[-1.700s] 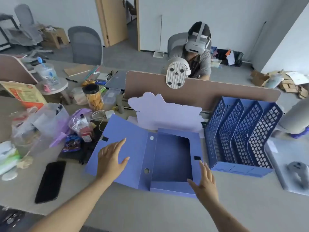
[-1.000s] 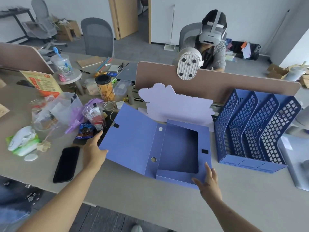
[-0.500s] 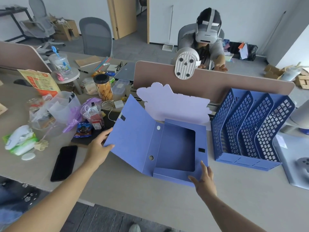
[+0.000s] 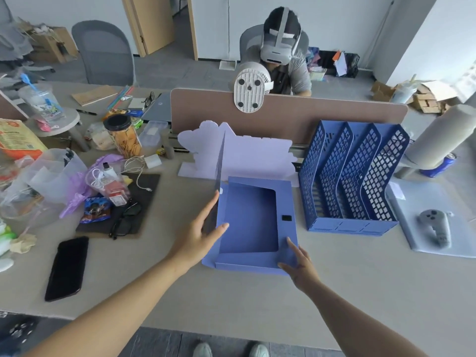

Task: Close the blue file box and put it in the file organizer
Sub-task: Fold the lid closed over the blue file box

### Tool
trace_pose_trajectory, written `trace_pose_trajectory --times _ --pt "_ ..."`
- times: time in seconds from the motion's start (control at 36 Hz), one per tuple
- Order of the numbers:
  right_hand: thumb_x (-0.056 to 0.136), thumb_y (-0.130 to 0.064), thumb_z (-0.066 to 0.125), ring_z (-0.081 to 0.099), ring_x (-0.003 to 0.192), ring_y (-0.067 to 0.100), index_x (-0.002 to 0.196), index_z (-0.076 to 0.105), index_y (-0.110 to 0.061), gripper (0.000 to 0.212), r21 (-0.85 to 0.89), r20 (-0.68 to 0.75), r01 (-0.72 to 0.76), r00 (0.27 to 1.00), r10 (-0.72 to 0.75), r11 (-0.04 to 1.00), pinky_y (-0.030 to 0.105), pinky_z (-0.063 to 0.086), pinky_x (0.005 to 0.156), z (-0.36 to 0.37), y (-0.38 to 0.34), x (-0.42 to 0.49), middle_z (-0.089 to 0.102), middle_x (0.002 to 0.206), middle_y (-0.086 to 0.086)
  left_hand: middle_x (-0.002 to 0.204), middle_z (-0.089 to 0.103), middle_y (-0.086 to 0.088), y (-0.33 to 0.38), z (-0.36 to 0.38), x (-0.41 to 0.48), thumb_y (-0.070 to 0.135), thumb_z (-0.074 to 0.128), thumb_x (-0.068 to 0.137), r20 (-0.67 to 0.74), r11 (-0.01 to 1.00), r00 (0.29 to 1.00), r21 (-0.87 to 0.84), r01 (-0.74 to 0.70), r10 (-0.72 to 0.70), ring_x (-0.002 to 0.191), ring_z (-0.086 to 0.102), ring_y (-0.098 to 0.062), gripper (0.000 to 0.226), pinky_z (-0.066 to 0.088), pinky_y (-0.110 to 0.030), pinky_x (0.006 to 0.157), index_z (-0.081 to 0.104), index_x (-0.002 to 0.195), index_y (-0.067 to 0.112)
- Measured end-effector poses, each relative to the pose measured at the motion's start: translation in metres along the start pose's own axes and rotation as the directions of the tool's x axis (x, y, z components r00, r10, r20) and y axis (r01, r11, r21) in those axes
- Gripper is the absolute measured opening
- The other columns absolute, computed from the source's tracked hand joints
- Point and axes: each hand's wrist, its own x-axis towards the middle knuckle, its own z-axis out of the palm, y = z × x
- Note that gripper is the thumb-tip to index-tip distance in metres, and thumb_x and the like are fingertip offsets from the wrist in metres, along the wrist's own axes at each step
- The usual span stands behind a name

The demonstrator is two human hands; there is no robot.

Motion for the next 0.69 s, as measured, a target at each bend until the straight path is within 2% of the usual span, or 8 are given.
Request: trace_pose_trajectory --times 0.06,0.11,0.19,0.28,0.36,0.47,0.56,0.69 --pt "0.087 -0.005 0.065 0.039 0.133 0.02 0.132 0.041 -0.05 0.068 0.11 0.014 0.006 1.0 -0.008 0.994 0.018 0.049 0.071 -0.002 0.003 0.005 0.027 0.148 -0.006 0.149 0.027 0.045 0.005 0.01 0.003 0.043 0.063 0.089 0.006 0.999 1.0 0.025 -0.02 0.019 0.143 0.039 -0.006 0.067 0.029 -0.033 0.12 0.028 0.145 0.057" --pt "0.087 0.004 0.062 0.037 0.136 0.02 0.133 0.044 -0.041 0.067 0.15 0.016 0.008 1.0 -0.011 0.989 0.016 0.051 0.074 -0.004 0.004 0.009 0.025 0.154 0.005 0.15 0.028 0.043 0.008 0.02 0.006 0.043 0.065 0.089 0.008 0.998 1.0 0.05 -0.029 0.029 0.144 0.033 0.003 0.069 0.026 -0.029 0.12 0.029 0.147 0.052" --pt "0.091 -0.001 0.059 0.024 0.147 0.023 0.145 0.042 -0.025 0.062 0.082 -0.017 0.022 1.0 -0.021 0.996 0.022 0.043 0.086 -0.012 -0.008 0.011 0.02 0.159 0.007 0.156 0.022 0.037 0.008 0.034 0.008 0.045 0.069 0.085 0.1 0.993 0.994 0.1 -0.055 0.045 0.142 0.018 0.017 0.078 0.02 -0.021 0.117 0.026 0.149 0.05" --pt "0.096 -0.01 0.053 0.032 0.144 0.022 0.145 0.042 -0.022 0.052 0.02 -0.101 0.112 0.989 -0.109 0.994 0.022 0.032 0.105 -0.019 -0.033 0.013 0.033 0.155 0.005 0.157 0.014 0.038 0.001 0.042 0.017 0.056 0.07 0.079 0.215 0.987 0.976 0.15 -0.058 0.025 0.144 0.013 0.017 0.083 0.019 -0.023 0.117 0.023 0.148 0.055" --pt "0.101 -0.012 0.041 0.041 0.137 0.015 0.147 0.039 -0.022 0.047 0.184 -0.101 0.16 0.984 -0.144 0.97 0.007 0.036 0.096 -0.025 -0.07 0.012 0.043 0.15 0.005 0.159 0.014 0.035 -0.009 0.046 0.033 0.06 0.062 0.082 0.192 0.993 0.981 0.115 -0.013 -0.009 0.146 0.013 0.012 0.076 0.018 -0.029 0.119 0.021 0.146 0.059" --pt "0.097 -0.043 0.045 0.051 0.129 0.013 0.143 0.041 -0.037 0.046 0.333 -0.094 0.2 0.979 -0.178 0.922 0.03 0.039 0.109 -0.033 -0.109 0.015 0.052 0.143 -0.001 0.165 0.012 0.017 -0.036 0.047 0.059 0.049 0.062 0.089 0.061 0.978 0.987 0.154 0.138 -0.149 0.15 0.017 -0.003 0.074 0.023 -0.032 0.12 0.021 0.151 0.048" --pt "0.098 -0.032 0.051 0.062 0.098 -0.006 0.138 0.044 -0.031 0.041 0.355 -0.062 0.22 0.975 -0.212 0.909 0.006 0.047 0.082 -0.036 -0.121 0.017 0.063 0.118 -0.003 0.166 0.019 -0.002 -0.063 0.044 0.075 0.047 0.066 0.086 0.032 0.927 0.964 0.286 0.245 -0.264 0.151 0.025 -0.021 0.081 0.028 -0.038 0.119 0.023 0.154 0.034" --pt "0.089 -0.014 0.065 0.048 0.126 0.014 0.146 0.037 -0.033 0.067 0.235 -0.058 0.195 0.981 -0.187 0.952 0.023 0.042 0.096 -0.04 -0.102 0.018 0.048 0.137 -0.008 0.164 0.023 -0.003 -0.077 0.051 0.091 0.045 0.071 0.083 0.016 0.892 0.914 0.225 0.392 -0.406 0.148 0.031 -0.027 0.098 0.032 -0.04 0.114 0.012 0.157 0.02"
